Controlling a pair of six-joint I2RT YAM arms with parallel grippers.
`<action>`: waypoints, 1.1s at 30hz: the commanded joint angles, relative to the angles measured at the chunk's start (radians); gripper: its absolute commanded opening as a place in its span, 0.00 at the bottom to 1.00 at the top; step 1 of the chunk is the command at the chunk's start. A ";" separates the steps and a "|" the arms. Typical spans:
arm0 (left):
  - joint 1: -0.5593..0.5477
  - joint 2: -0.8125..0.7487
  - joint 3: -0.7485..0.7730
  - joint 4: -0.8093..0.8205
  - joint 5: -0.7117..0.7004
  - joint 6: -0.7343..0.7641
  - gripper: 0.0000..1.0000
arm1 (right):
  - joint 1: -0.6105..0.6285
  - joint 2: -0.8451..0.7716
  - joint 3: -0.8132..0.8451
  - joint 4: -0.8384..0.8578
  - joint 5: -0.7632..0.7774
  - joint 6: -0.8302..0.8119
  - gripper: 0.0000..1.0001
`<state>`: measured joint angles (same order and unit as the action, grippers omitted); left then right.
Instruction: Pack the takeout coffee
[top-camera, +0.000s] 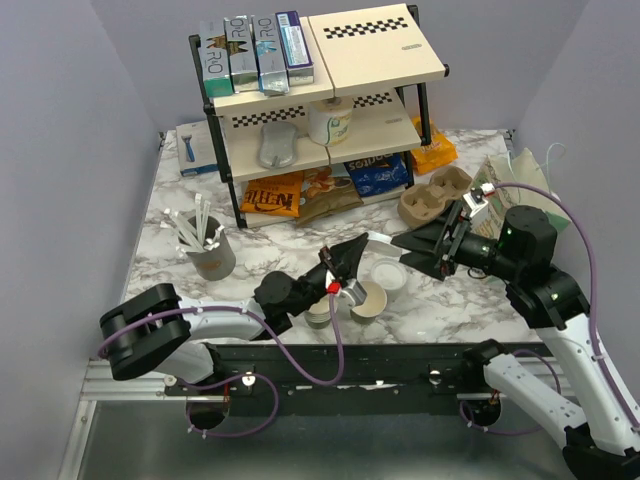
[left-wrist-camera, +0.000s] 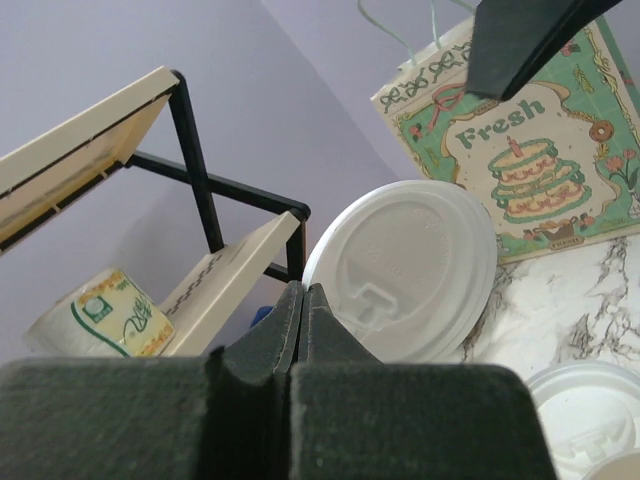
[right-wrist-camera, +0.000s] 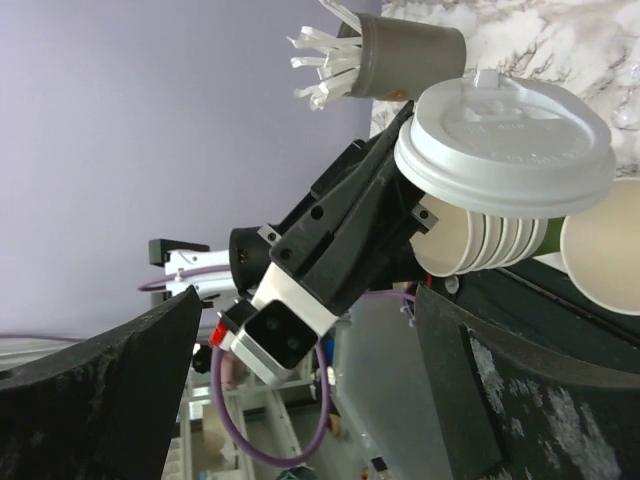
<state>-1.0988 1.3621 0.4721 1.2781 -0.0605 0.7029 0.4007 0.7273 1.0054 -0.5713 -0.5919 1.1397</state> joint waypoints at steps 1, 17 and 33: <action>-0.021 0.009 0.052 0.411 -0.013 0.082 0.00 | -0.007 0.000 -0.036 0.080 -0.039 0.114 0.95; -0.073 -0.001 0.045 0.411 0.004 0.152 0.00 | -0.007 -0.026 -0.171 0.244 0.202 0.278 0.86; -0.101 -0.003 0.037 0.411 0.048 0.199 0.00 | -0.007 -0.011 -0.203 0.266 0.250 0.308 0.47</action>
<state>-1.1801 1.3632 0.5175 1.3220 -0.0711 0.8757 0.3988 0.7101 0.8078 -0.3344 -0.3817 1.4414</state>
